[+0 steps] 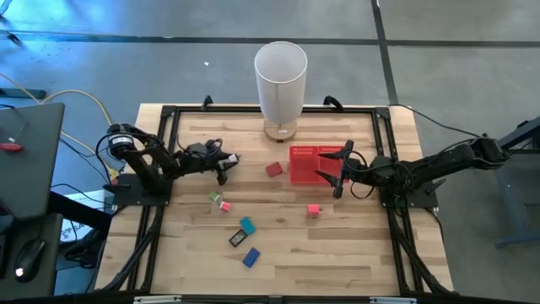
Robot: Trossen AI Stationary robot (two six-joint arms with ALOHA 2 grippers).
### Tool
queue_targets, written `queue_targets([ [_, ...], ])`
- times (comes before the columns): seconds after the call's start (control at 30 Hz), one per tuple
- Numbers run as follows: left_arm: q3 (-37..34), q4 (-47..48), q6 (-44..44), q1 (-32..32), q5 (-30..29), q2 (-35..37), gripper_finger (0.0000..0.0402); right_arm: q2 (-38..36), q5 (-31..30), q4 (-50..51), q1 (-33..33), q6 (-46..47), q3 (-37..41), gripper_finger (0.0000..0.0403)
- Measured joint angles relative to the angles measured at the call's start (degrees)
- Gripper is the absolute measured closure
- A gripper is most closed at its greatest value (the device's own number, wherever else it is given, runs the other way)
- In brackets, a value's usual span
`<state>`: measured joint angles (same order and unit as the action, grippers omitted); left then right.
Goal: Pick & Place Office items
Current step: Put the white charger adapter into the right red bin
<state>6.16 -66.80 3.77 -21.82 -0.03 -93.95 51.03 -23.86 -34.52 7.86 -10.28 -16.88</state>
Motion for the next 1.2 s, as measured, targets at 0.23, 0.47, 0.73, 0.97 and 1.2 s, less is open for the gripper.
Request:
queue_targets([
  [0.23, 0.0, -4.0, -0.7, 3.2, -1.7, 0.0, 0.0277, 0.0, 0.0, 0.0, 0.0, 0.0, 0.0, 0.0162],
  [0.47, 0.1, -5.6, -0.8, 5.0, -1.8, 0.0, 0.0277, 0.0, 0.0, 0.0, 0.0, 0.1, 0.0, 0.0162],
  [0.73, 0.1, -6.7, -1.0, 7.1, -4.7, 0.0, 0.0277, 0.0, 0.0, 0.0, 0.0, 0.2, 0.0, 0.0162],
  [0.97, 0.1, -8.2, -1.9, 9.1, -5.5, 0.1, 0.0277, 0.0, 0.0, 0.0, 0.0, 0.2, 0.0, 0.0162],
  [1.2, 0.1, -10.7, -1.4, 9.9, -5.8, 0.4, 0.0277, 0.0, 0.0, 0.0, 0.0, 0.2, 0.0, 0.0162],
])
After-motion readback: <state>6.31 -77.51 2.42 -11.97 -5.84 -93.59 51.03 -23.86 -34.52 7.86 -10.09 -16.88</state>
